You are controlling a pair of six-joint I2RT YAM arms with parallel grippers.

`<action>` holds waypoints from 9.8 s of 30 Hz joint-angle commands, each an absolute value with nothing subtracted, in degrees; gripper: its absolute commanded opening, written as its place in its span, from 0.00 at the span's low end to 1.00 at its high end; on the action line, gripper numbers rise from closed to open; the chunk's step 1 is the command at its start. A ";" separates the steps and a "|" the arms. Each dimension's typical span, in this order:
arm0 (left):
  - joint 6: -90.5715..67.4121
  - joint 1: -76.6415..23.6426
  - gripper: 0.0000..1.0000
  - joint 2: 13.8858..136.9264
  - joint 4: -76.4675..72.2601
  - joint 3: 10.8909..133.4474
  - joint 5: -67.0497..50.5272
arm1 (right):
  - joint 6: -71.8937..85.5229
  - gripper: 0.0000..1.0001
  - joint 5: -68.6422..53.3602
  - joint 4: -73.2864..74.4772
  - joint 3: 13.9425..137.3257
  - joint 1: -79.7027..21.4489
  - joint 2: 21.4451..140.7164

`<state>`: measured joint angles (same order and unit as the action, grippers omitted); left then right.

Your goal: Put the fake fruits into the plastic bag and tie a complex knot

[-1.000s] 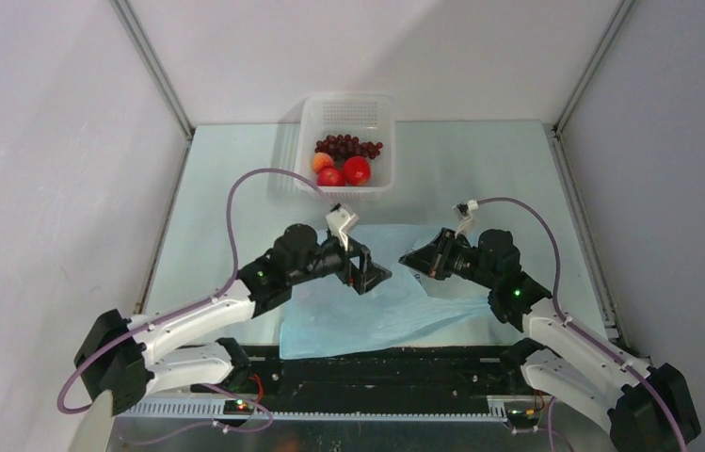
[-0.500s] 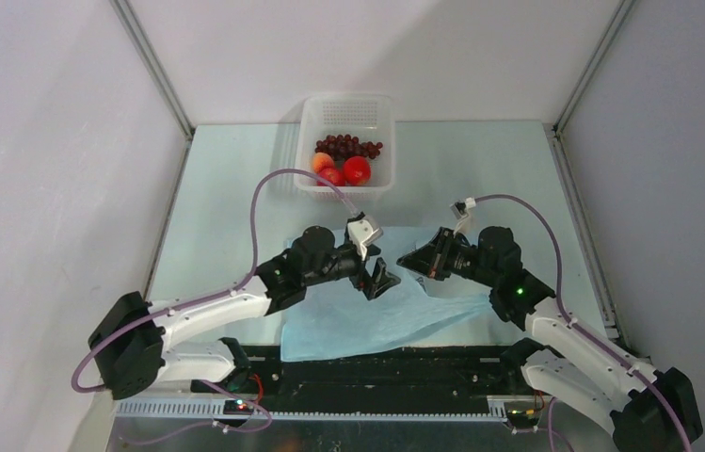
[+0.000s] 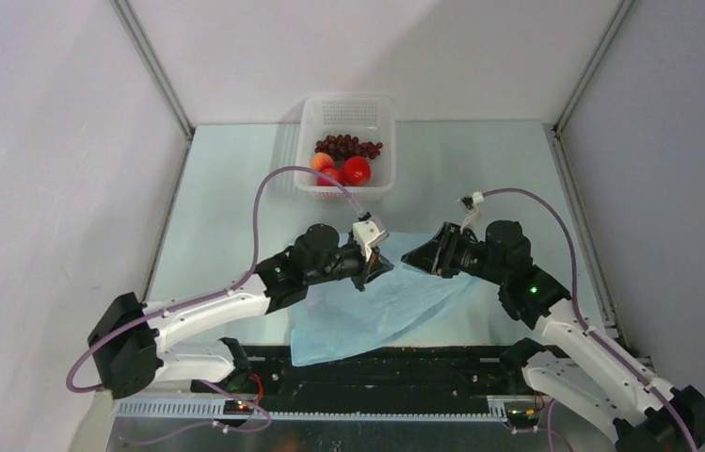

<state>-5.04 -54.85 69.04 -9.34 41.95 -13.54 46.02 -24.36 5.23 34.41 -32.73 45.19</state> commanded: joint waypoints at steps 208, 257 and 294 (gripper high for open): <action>-8.08 -39.44 0.48 70.51 24.46 84.81 -2.39 | 23.99 0.00 3.34 39.99 68.69 -18.39 60.76; -17.02 -54.10 0.98 89.82 12.73 82.45 -8.32 | 24.08 0.00 -5.40 40.42 68.66 -19.29 57.47; -13.12 -30.27 0.99 81.22 6.73 74.14 4.91 | 24.10 0.00 -5.24 40.02 68.70 -19.55 58.72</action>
<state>-11.55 -33.15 76.31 8.88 71.96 -9.04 23.94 -4.58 41.69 68.29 -19.07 58.96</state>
